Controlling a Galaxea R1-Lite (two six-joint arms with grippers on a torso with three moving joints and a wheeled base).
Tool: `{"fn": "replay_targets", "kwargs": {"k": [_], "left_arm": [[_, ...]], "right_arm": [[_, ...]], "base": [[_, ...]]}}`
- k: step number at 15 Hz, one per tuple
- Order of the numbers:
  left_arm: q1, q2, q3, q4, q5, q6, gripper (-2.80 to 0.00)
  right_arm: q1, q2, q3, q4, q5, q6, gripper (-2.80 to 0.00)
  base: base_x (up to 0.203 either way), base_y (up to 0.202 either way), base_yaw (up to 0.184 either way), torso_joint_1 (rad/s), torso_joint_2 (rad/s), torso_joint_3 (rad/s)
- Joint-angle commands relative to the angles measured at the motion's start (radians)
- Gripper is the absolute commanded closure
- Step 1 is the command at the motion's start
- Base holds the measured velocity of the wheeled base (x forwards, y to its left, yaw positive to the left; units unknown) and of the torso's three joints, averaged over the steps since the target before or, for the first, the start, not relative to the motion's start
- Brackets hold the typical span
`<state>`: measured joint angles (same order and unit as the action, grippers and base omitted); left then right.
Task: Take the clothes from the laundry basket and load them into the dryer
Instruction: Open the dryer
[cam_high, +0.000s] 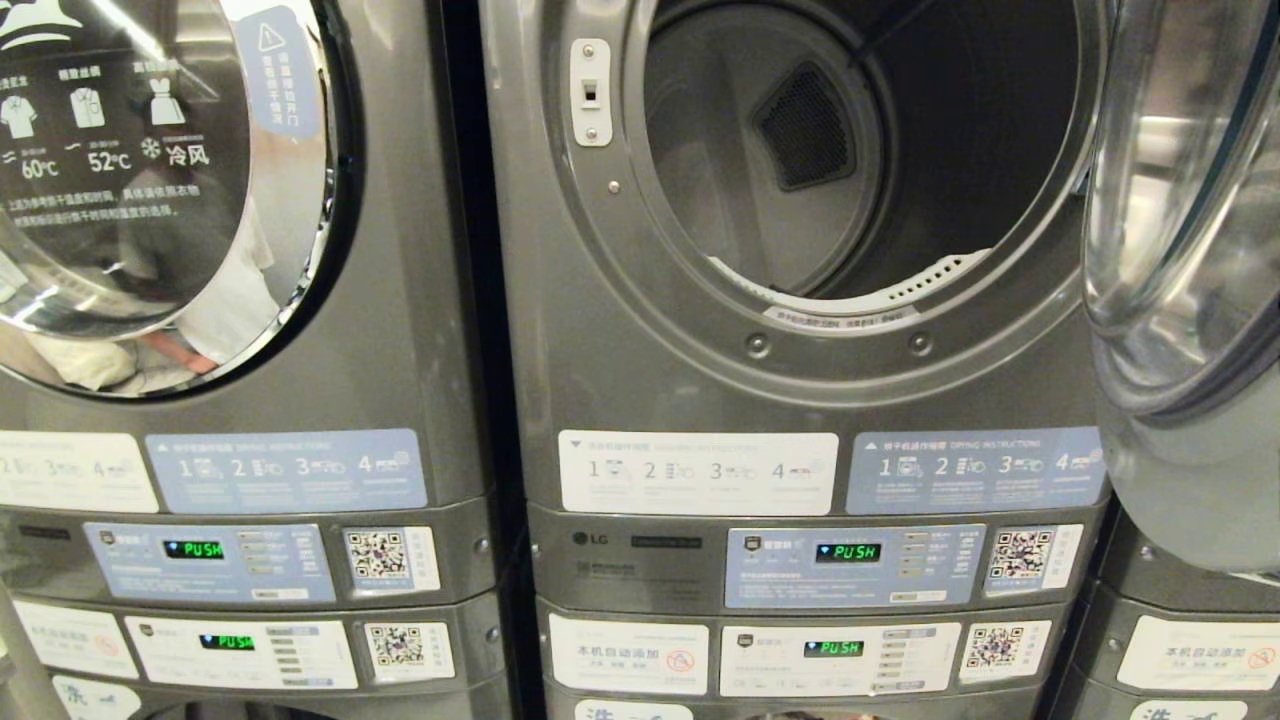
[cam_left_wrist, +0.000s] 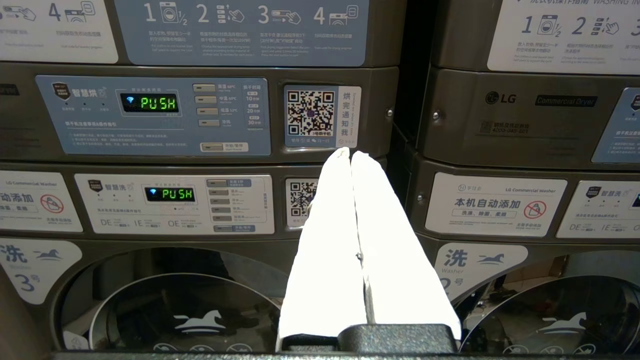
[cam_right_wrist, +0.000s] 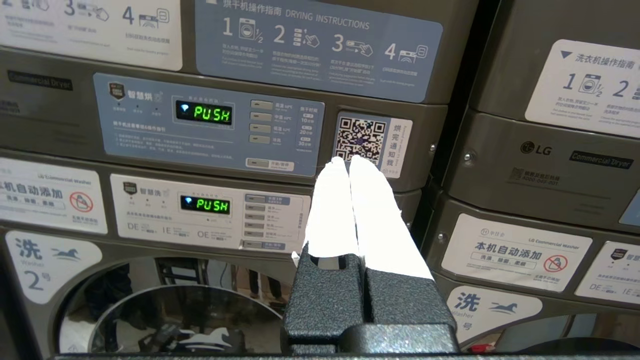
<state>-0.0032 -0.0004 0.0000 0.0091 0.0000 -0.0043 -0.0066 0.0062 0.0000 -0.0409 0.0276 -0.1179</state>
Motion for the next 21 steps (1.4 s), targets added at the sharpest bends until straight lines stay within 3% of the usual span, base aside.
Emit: {"fn": "replay_targets", "kwargs": {"k": [1,21], "left_arm": [[0.000,-0.001,0.000,-0.001,0.000,0.000,0.00],[0.000,-0.001,0.000,-0.001,0.000,0.000,0.00]], "right_arm": [[0.000,-0.006,0.019,-0.002,0.000,0.008,0.00],[0.000,-0.006,0.018,-0.005,-0.011,0.057,0.00]], "base": [[0.000,0.000,0.000,0.000,0.00,0.000],[0.000,0.000,0.000,0.000,0.00,0.000]]}}
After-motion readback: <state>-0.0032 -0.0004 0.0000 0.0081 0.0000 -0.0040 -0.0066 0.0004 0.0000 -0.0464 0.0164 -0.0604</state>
